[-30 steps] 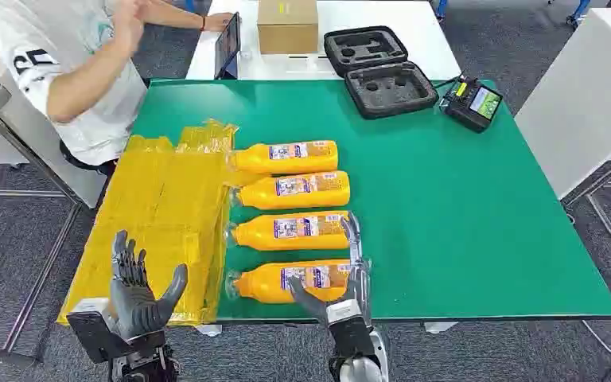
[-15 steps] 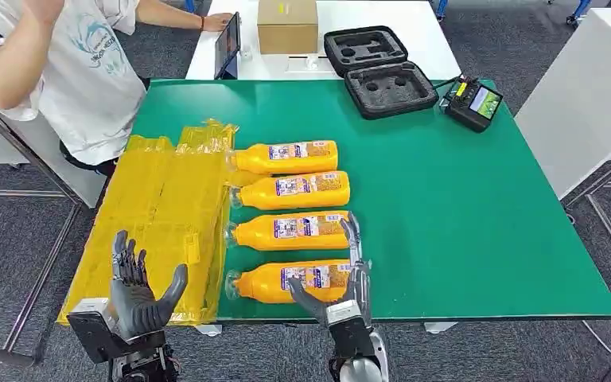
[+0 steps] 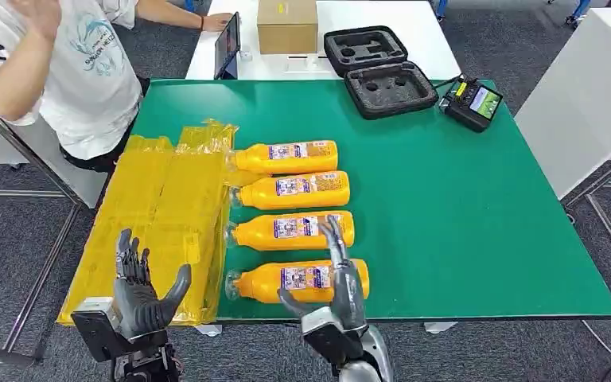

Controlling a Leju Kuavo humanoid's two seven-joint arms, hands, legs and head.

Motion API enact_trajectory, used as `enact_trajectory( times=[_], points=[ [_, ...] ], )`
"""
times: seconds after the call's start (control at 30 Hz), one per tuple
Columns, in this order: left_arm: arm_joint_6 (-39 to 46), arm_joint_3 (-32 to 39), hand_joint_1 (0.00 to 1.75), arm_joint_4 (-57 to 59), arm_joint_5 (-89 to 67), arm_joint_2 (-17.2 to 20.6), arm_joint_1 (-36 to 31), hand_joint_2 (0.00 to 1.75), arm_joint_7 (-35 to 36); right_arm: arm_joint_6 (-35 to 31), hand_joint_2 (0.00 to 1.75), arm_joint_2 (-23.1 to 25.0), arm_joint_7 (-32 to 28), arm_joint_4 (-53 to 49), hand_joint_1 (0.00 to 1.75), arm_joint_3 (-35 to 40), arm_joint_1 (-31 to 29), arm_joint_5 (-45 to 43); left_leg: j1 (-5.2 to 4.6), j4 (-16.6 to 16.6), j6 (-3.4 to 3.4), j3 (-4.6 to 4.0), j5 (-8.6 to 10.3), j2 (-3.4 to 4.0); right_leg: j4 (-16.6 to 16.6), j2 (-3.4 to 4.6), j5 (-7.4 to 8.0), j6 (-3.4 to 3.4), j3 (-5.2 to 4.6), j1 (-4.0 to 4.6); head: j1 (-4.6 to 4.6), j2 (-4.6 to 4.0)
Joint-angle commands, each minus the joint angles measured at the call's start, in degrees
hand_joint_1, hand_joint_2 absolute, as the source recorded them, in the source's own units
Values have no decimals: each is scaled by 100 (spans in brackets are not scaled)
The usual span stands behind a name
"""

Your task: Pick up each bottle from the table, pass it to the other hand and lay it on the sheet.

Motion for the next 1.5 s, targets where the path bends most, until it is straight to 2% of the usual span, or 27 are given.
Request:
enact_trajectory(
  times=[0.03,0.17,0.47,0.73,0.87,0.93,1.0,1.13,1.27,1.5],
  points=[
    [-242,179,0,406,-79,89,-123,175,20,1412,175,-562,1689,-678,0,-18,94,1817,-1,-4,-4,17,-6,-15,-3,-9,-10,-2,21,-2,2,0],
    [-151,244,0,607,50,152,-218,175,20,1906,175,-871,1943,-588,0,180,23,1807,-1,-9,-4,25,-6,-9,-8,-3,-7,-2,28,-2,0,0],
    [-54,460,0,146,48,46,69,175,35,2072,175,-1042,2056,-389,0,364,-408,1630,1,-2,-6,29,-16,12,-1,19,-9,-4,28,-1,0,0],
    [-60,498,0,189,41,20,56,175,26,2076,175,-1058,2069,-278,0,363,-612,1645,3,0,-6,27,-13,6,-2,13,-8,-4,28,3,0,0],
    [-62,546,0,223,37,7,5,175,20,2054,175,-1088,2021,-77,0,517,-919,1665,2,-3,-3,14,-5,6,-5,10,-1,-2,16,2,0,0],
    [-69,550,0,242,38,6,-15,175,20,2084,175,-1104,2029,21,0,610,-1105,1660,2,-5,-7,38,-15,8,-5,17,-10,-4,39,1,0,0],
    [-58,555,0,226,47,6,-29,175,20,2331,175,-1090,2193,219,0,730,-1387,1715,1,-3,-6,29,-10,16,-3,23,-4,-3,26,0,0,0],
    [-57,557,0,222,47,6,-33,175,20,2347,175,-1077,2205,231,0,731,-1415,1715,4,-4,-5,23,-5,5,-5,11,-2,-3,24,3,-2,0],
    [-13,586,0,188,82,-19,23,175,55,2679,175,-1064,2620,579,0,901,-1674,1859,1,-4,0,20,-1,6,-4,9,-2,-2,21,1,0,0],
    [-33,610,0,186,107,-22,27,175,83,2750,175,-1041,2813,922,0,895,-1798,1927,4,-6,-3,38,-8,4,-7,11,-7,-4,41,3,0,0]
  ],
)
